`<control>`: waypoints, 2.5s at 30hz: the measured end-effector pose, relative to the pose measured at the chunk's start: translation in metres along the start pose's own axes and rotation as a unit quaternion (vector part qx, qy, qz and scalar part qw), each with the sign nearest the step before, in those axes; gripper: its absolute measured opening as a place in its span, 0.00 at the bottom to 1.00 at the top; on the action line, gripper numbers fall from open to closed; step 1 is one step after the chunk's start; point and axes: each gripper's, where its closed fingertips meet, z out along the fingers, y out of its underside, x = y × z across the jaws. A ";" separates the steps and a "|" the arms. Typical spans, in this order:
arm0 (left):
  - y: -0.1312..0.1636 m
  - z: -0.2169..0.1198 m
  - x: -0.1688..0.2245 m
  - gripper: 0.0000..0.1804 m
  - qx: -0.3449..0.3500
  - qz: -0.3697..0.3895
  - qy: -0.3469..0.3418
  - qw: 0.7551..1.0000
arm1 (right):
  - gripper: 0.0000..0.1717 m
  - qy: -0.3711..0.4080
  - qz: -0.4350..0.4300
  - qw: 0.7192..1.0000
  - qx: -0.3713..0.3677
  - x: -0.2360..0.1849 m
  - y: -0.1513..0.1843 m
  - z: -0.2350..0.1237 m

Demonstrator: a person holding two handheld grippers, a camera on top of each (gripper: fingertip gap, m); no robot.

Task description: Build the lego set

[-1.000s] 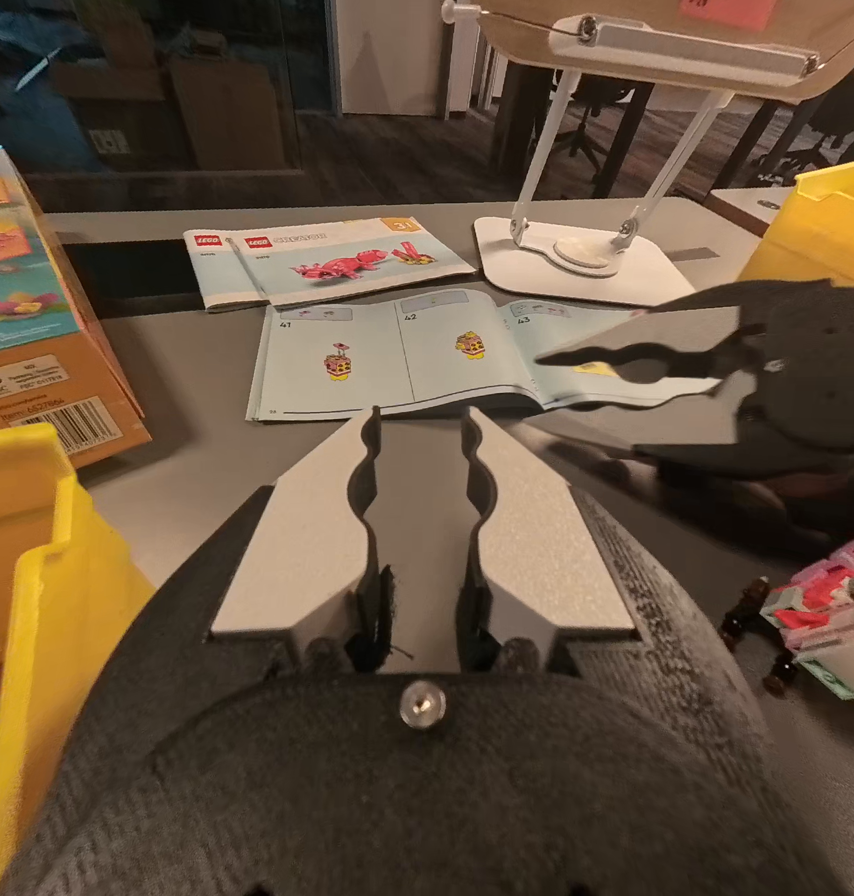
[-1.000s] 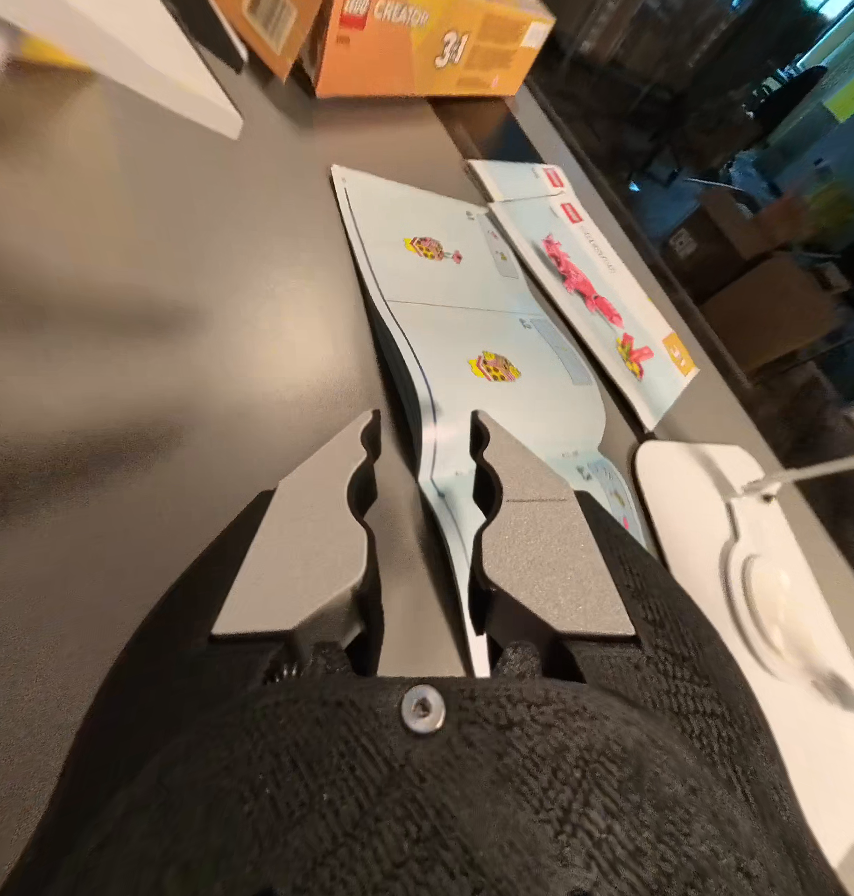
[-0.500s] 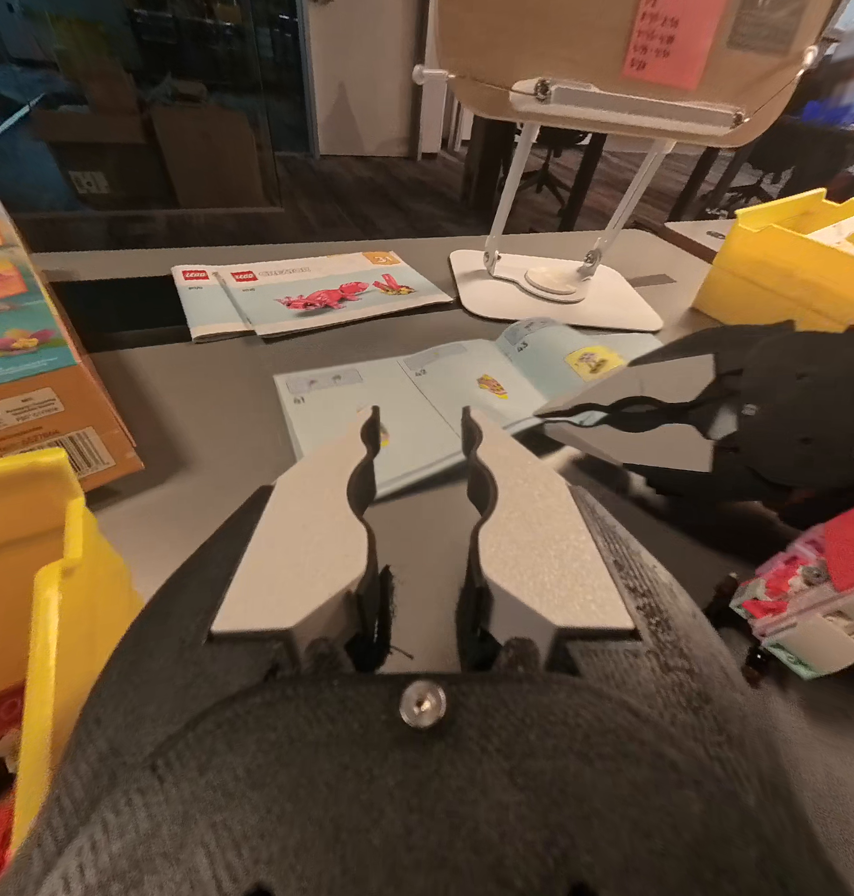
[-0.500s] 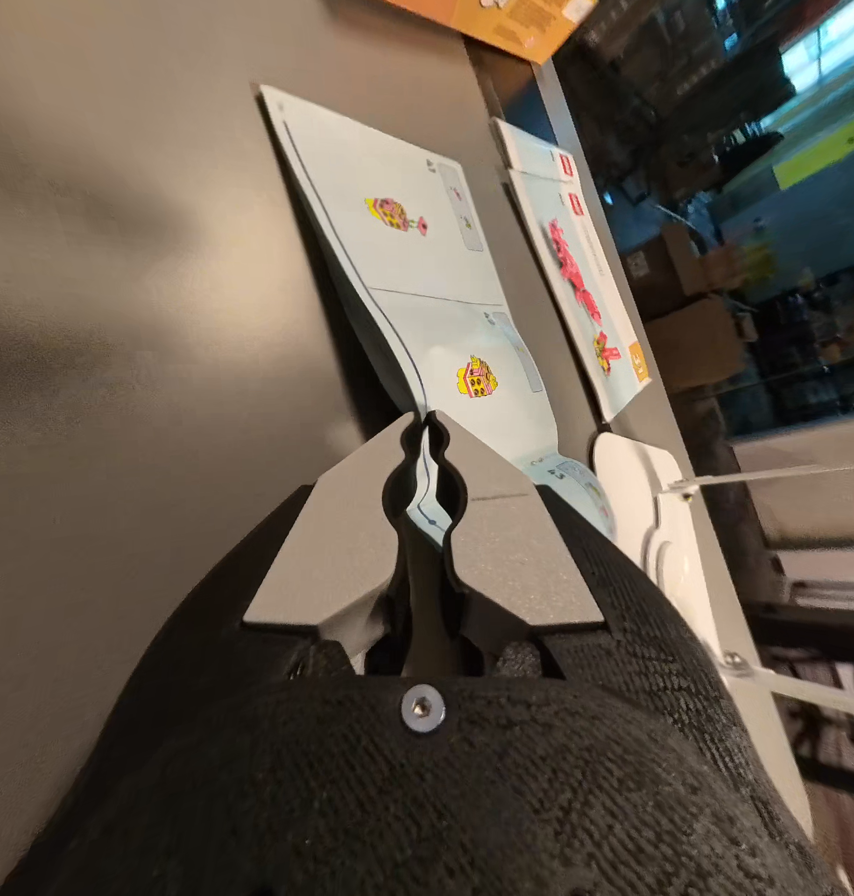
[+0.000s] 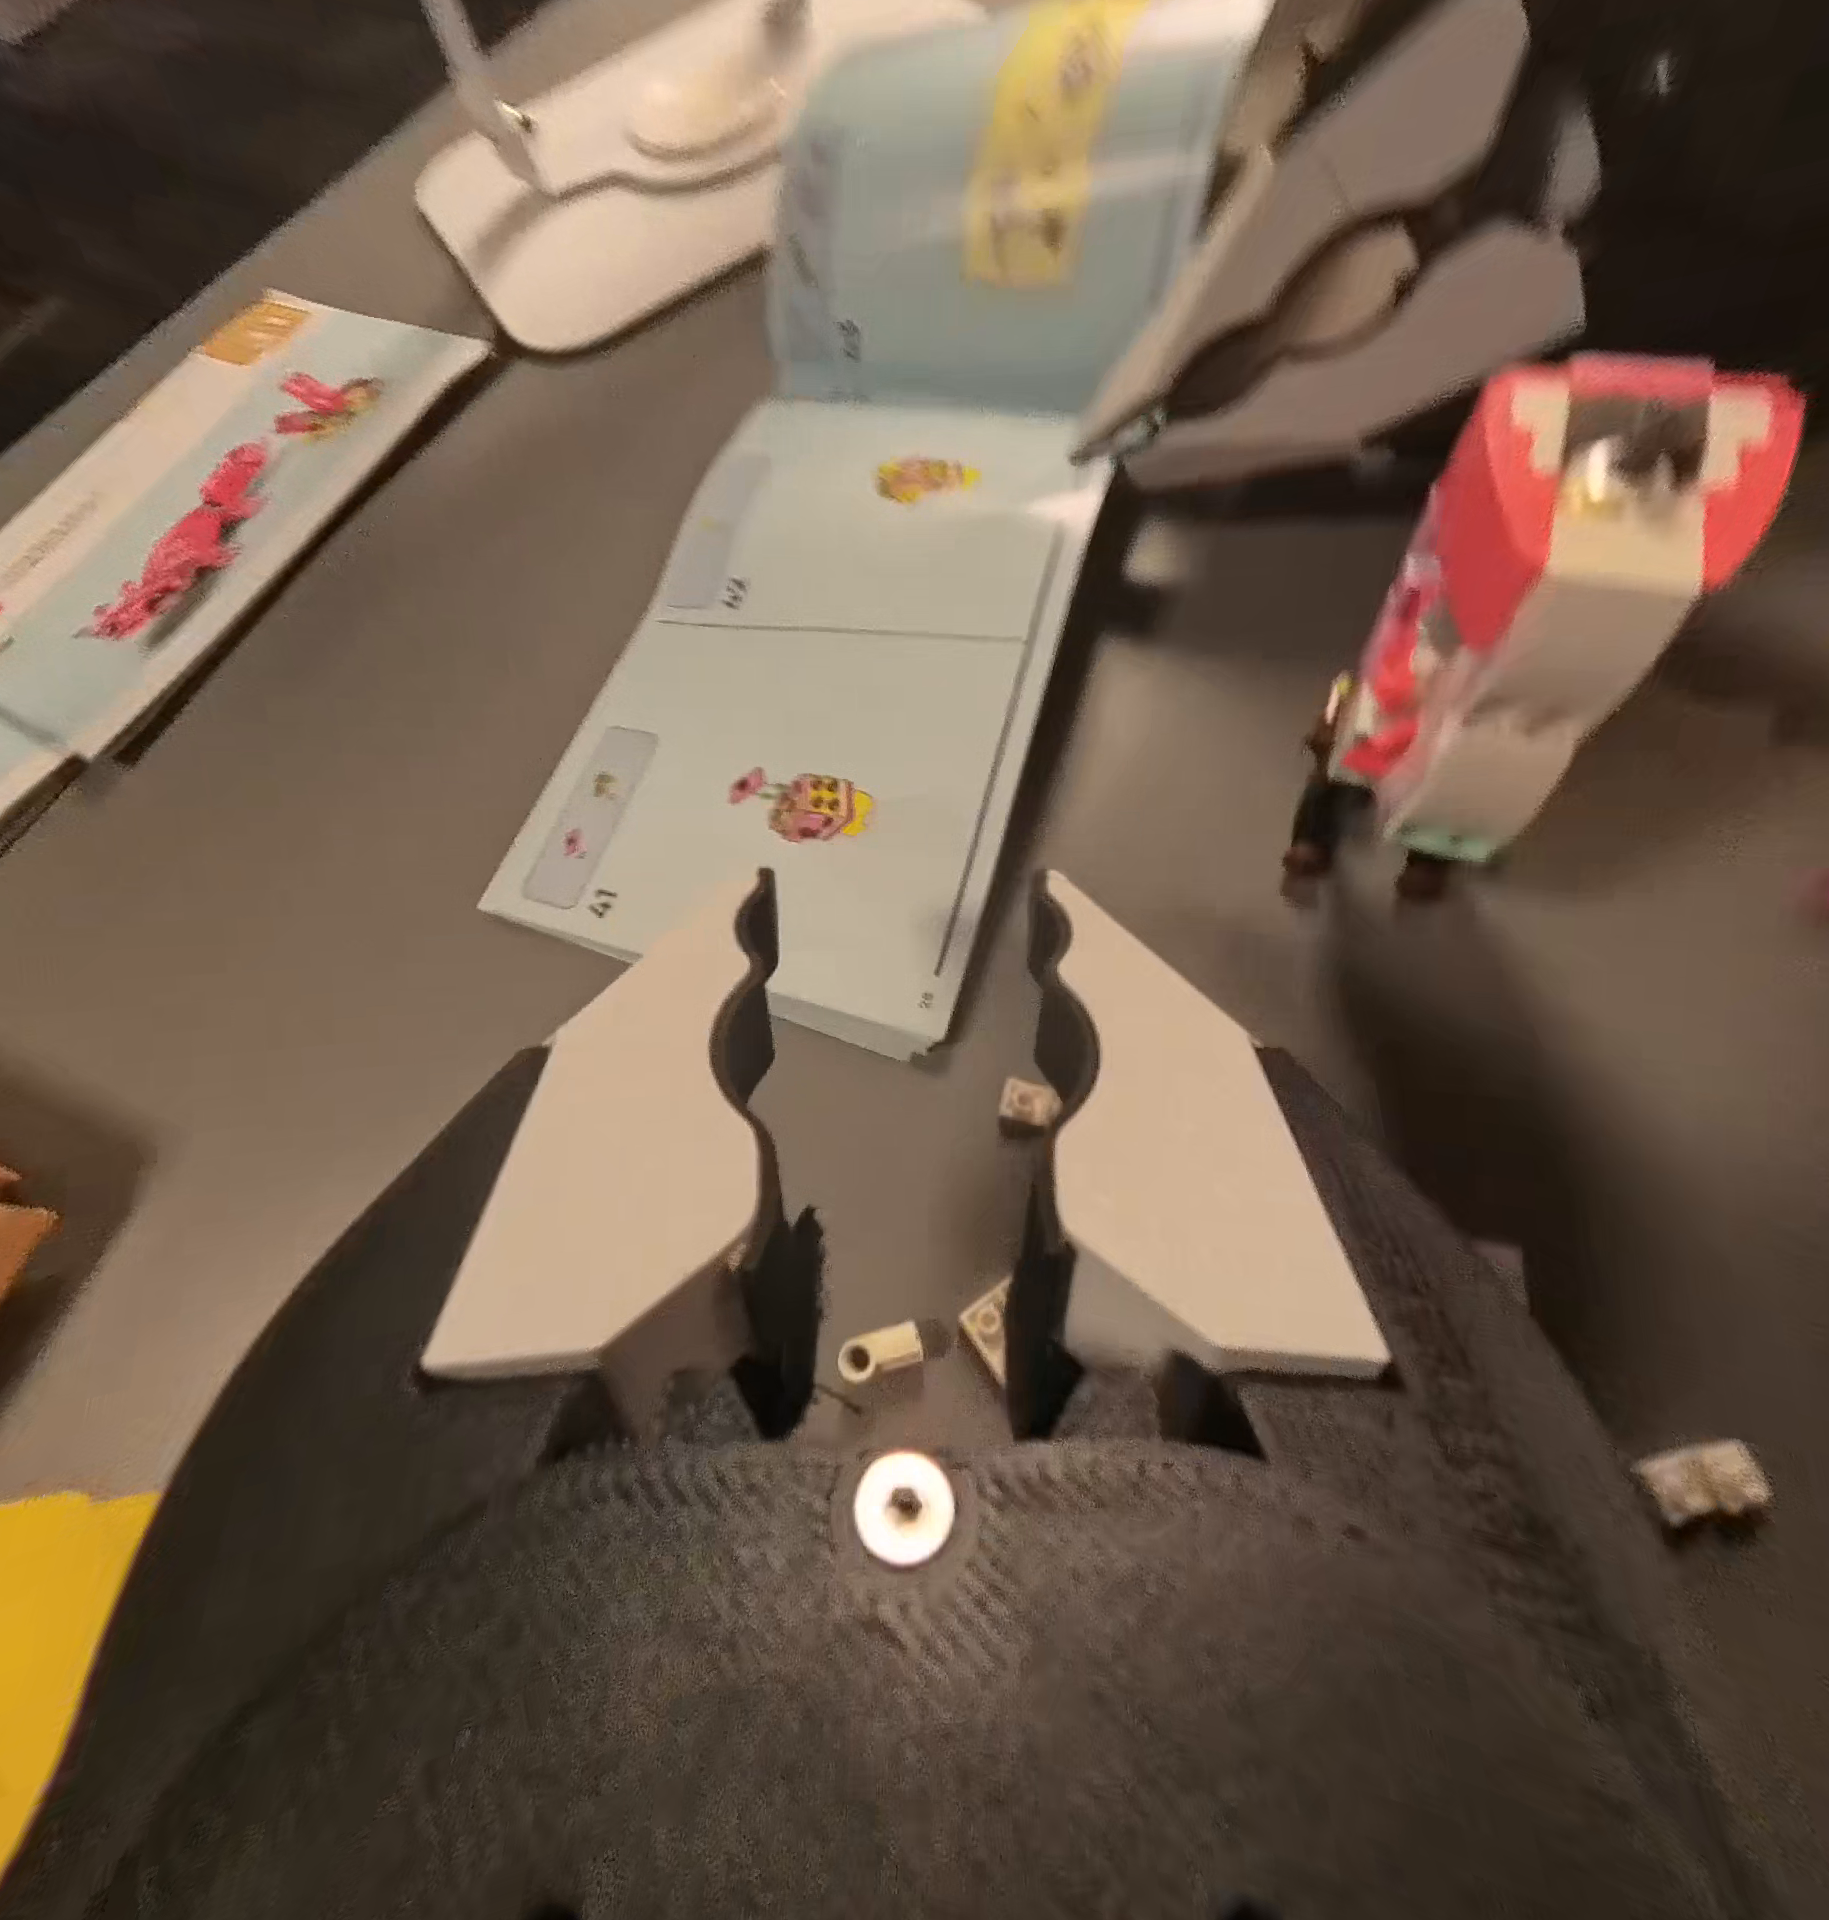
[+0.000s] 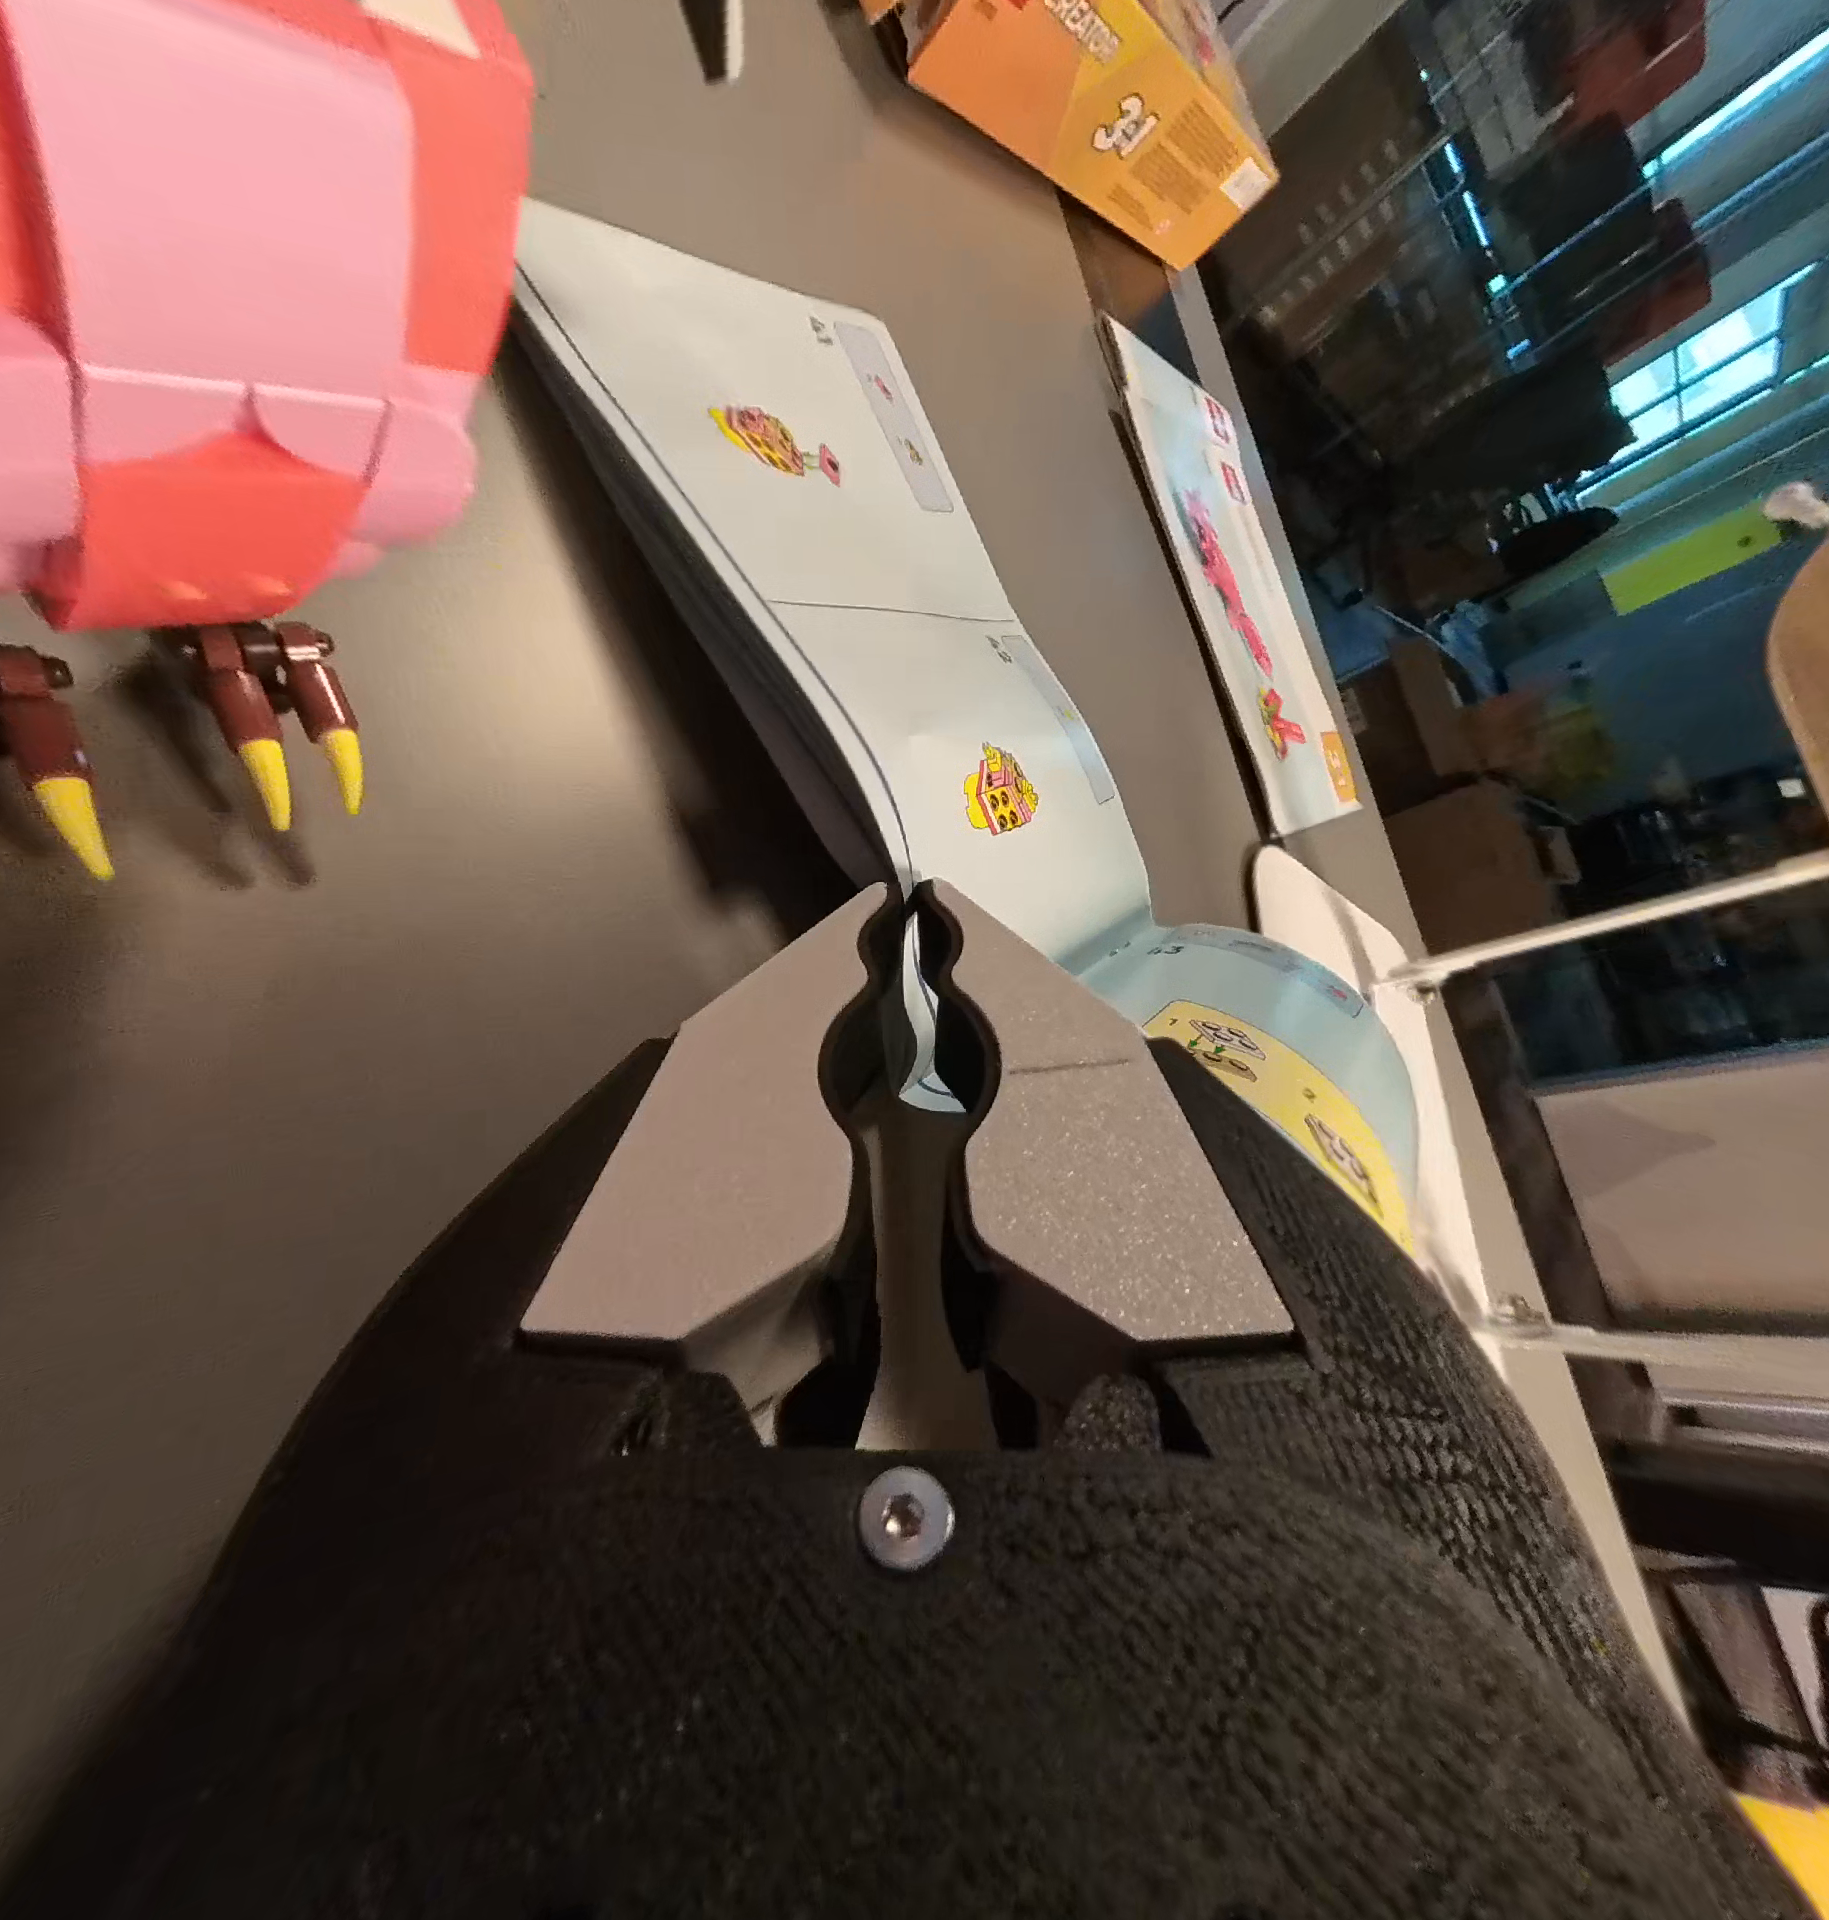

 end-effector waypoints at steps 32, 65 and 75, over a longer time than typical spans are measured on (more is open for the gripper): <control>0.001 0.002 -0.019 0.00 -0.007 0.112 -0.052 0.992 | 0.16 -0.177 0.140 0.968 0.112 0.001 -0.076 -0.012; -0.102 -0.026 -0.026 0.18 0.386 -0.489 0.229 0.749 | 0.00 0.196 0.033 0.972 0.127 0.037 -0.066 -0.023; -0.105 -0.026 -0.019 0.00 0.385 -0.491 0.264 0.735 | 0.00 0.200 0.030 0.971 0.125 0.037 -0.065 -0.023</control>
